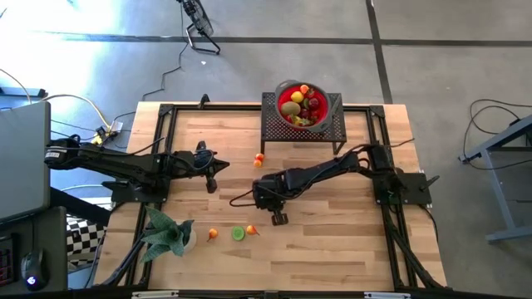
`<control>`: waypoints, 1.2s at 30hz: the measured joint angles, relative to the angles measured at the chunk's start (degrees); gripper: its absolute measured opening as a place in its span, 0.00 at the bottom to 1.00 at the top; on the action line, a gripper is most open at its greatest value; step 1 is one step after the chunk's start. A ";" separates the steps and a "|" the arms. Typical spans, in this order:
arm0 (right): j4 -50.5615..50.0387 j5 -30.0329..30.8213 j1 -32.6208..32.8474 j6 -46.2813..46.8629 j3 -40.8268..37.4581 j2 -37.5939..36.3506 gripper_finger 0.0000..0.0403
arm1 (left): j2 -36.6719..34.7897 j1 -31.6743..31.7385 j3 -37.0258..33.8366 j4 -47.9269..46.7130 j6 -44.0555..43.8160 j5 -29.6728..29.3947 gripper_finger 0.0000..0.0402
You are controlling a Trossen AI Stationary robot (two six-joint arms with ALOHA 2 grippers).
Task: Pick & Place Fruit
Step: Put the pear into the strainer on the shelf
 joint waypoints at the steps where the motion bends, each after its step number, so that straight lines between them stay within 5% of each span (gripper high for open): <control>1: 0.68 -0.15 0.01 0.00 0.02 -0.59 0.01 | 0.00 0.00 0.00 0.02 0.00 0.02 0.01; 13: 0.70 1.07 -0.20 0.18 0.23 -8.53 0.01 | 0.00 -0.01 0.00 -0.40 0.00 0.06 0.01; 36: -0.16 12.41 -5.16 0.59 0.37 -26.66 0.01 | 0.00 -0.01 -0.02 -1.40 0.00 0.27 0.01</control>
